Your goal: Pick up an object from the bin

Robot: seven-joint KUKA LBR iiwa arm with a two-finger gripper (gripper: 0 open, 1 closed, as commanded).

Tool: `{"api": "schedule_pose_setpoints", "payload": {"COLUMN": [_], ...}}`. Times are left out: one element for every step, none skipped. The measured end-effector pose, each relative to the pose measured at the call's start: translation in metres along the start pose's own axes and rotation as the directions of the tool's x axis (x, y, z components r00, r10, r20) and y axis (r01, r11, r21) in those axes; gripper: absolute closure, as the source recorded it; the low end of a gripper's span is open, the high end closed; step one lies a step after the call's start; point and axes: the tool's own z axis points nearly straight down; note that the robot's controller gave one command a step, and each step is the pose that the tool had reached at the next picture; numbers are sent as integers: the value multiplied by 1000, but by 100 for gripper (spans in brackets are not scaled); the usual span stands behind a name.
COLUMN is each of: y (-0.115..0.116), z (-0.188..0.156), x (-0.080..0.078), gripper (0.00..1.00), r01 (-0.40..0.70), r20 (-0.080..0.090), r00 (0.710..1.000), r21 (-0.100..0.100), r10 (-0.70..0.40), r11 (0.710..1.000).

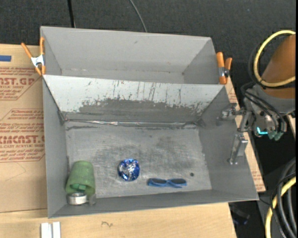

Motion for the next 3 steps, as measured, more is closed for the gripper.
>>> {"api": "schedule_pose_setpoints", "payload": {"y": [126,143,143], "z": [91,169,172], "x": [37,39,44], "gripper": [0,0,100], "r01": [44,301,301], "r20": [-2,27,12], "r00": [999,953,954], "r21": [-3,8,4], "r10": [-44,-301,-301], "r11": [999,954,954]}}
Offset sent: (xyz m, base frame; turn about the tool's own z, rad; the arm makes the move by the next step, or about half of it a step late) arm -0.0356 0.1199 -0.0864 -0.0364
